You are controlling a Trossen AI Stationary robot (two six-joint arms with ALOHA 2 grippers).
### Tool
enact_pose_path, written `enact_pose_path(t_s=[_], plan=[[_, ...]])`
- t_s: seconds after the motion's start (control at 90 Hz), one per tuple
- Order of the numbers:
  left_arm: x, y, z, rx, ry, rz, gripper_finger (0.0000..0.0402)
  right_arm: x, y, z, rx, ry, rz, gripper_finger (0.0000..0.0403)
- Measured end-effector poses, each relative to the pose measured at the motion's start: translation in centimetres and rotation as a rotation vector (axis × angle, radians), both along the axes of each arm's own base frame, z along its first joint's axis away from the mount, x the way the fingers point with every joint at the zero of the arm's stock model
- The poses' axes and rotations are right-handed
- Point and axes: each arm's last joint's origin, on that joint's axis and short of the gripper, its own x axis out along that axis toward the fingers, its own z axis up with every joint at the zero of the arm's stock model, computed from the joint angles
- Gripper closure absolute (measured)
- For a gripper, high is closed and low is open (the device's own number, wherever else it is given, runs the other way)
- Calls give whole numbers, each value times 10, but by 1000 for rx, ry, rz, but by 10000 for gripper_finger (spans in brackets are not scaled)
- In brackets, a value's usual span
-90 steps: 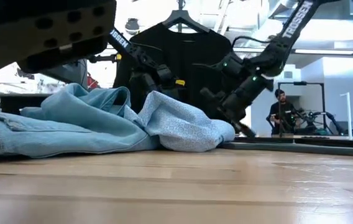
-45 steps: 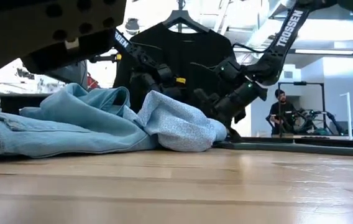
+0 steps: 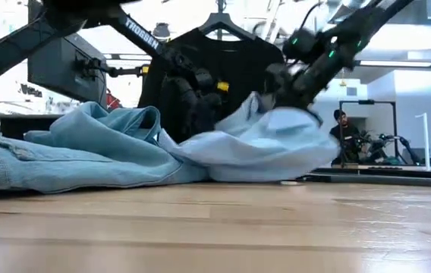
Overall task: Hang clothes
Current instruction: Unhang the blue shirt from the rack
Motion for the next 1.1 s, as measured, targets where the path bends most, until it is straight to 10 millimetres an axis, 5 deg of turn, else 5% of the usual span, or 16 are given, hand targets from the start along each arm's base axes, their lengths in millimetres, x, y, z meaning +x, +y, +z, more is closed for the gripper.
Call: enact_pose_path(t_s=[0.267,0.5,0.667,1.1], plan=[[-1,-25,114,148,-122,-58,299,-35,17,66,-164,-13,93,376],[-25,-63,174,329,-268,-74,299,-51,28,84,-243,4,157,376],[-27,-79,186,327,-295,-83,297,-51,32,83,-268,33,196,376],[-9,-106,170,340,-198,-268,248,-39,41,79,-313,48,310,376]])
